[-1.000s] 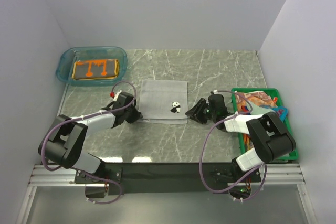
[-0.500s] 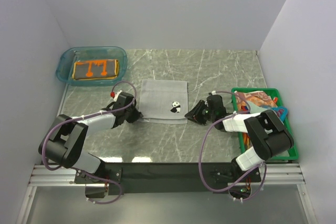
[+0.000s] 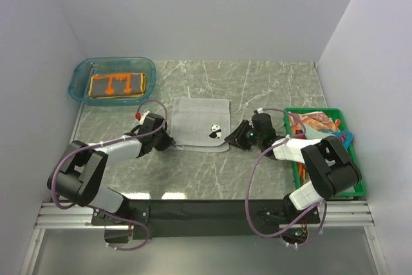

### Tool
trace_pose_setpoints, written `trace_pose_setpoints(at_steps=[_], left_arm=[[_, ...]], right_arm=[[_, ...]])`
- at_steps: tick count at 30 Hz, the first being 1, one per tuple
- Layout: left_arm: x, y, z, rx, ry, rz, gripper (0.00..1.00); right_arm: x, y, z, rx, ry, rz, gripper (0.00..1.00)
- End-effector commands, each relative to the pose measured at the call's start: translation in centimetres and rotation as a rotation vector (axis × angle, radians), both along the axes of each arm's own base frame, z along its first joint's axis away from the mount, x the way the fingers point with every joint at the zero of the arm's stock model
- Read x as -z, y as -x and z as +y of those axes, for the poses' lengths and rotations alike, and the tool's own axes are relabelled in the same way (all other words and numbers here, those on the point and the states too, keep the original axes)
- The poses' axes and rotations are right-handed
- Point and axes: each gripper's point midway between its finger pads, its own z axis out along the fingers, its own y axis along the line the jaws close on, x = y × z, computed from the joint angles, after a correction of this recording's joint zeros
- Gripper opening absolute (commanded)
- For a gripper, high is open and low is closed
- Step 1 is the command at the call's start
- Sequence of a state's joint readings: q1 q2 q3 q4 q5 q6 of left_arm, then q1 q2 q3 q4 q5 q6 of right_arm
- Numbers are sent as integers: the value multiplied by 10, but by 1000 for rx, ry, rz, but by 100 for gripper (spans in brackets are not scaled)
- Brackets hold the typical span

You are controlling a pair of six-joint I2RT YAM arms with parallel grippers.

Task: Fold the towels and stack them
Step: Fold the towel

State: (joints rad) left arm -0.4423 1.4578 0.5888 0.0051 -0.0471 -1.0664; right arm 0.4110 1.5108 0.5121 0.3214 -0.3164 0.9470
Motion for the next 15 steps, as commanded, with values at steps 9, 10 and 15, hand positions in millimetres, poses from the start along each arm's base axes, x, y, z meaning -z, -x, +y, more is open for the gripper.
trace_pose_setpoints(at_steps=[9,10,15], left_arm=[[2,3,3,11,-25,-6,5],[2,3,3,10,-26,-6,5],[2,3,3,11,-24,-9,5]], right_arm=[[-21,-17,3,19,17,-52,37],[-17,-16,3,22,16,-38,36],[-4,-13,8,26,-21,2,38]])
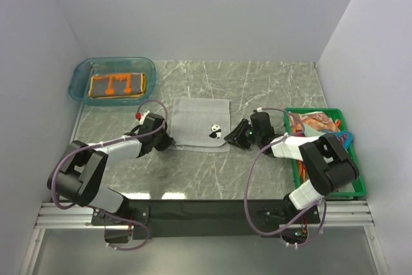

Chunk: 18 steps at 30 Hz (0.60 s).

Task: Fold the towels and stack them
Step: Fold the towel

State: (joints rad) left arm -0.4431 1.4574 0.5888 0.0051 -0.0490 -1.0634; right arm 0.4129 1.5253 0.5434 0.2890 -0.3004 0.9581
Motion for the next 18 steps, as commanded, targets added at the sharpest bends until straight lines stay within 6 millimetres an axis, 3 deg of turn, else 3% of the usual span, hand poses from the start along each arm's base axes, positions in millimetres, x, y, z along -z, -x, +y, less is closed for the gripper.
trace_pose_setpoints(at_steps=[1,18], left_arm=[[2,3,3,7,-21,-7,5],[-7,1,4,-3,-14,-35,3]], right_arm=[[-1,-8,8,11,-40,-5,38],[16,-4,0,55,-6,47,41]])
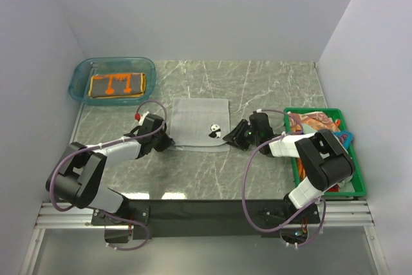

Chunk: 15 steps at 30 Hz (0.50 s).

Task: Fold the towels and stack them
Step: Fold the towel

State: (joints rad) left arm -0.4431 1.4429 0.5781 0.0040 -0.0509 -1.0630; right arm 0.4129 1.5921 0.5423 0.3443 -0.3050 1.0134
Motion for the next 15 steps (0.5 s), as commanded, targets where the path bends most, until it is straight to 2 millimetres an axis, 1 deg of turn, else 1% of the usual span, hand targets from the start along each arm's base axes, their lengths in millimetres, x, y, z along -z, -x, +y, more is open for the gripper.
trace_pose_setpoints(at_steps=[1,3,4,6,7,8,9,11,12,13,14,15], left_arm=[[-9,-1,3,-2,-11,-38,3],[-12,-3,2,-1,-9,-49,2],[-11,0,4,-1,-16,-34,1],[-16,-3,3,2,-23,-45,1],[-19,-6,3,2,-25,-48,1],[-21,-8,2,4,-27,-50,1],[-22,-9,3,5,-33,-52,1],[-29,-15,1,10,-37,-60,1],[-32,-18,2,7,-44,-66,1],[-41,-24,0,7,-40,-83,1],[-43,-24,2,6,-49,-74,1],[-49,-26,5,2,-57,-87,1]], right_arm=[[4,0,-3,24,25,10,40],[3,-1,-3,23,28,7,37],[2,-2,-3,21,30,2,29],[-2,-6,-3,21,33,-8,18],[-5,-7,-3,15,38,-14,9],[-6,-7,-3,15,45,-16,4],[-12,-12,-3,16,44,-32,1],[-17,-13,-3,9,62,-38,0],[-27,-18,-2,9,60,-64,0],[-32,-20,-1,5,60,-77,0],[-36,-20,-2,3,64,-77,0],[-48,-23,0,1,56,-105,0]])
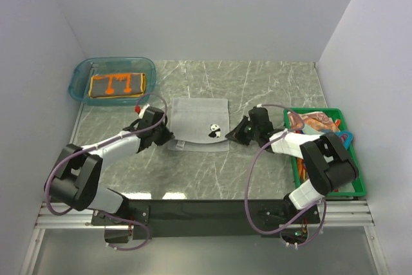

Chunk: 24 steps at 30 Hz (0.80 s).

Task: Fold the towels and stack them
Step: Fold the towel

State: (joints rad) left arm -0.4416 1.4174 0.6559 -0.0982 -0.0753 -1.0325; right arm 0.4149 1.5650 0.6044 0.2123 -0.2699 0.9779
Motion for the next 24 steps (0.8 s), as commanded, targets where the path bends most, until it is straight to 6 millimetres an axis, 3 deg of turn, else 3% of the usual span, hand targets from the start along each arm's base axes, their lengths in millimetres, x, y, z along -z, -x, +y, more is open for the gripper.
trace_pose_setpoints(at_steps=[1,6,11,12,19,24], left_arm=[[-41,-23,1,-5,-18,-94,1],[-66,-20,7,-14,-20,-125,1],[-73,-3,12,-8,1,-140,1],[-74,-1,12,-8,8,-153,1],[-1,17,11,29,-19,-12,1],[14,21,7,33,6,9,1]], right_arm=[[-47,-20,3,1,-3,-127,0],[-76,-15,1,-2,-7,-182,0],[-77,4,8,-33,-19,-184,0],[-67,9,7,-34,-10,-161,0],[-11,25,9,-35,-21,-50,0],[8,27,-2,-18,51,-32,0]])
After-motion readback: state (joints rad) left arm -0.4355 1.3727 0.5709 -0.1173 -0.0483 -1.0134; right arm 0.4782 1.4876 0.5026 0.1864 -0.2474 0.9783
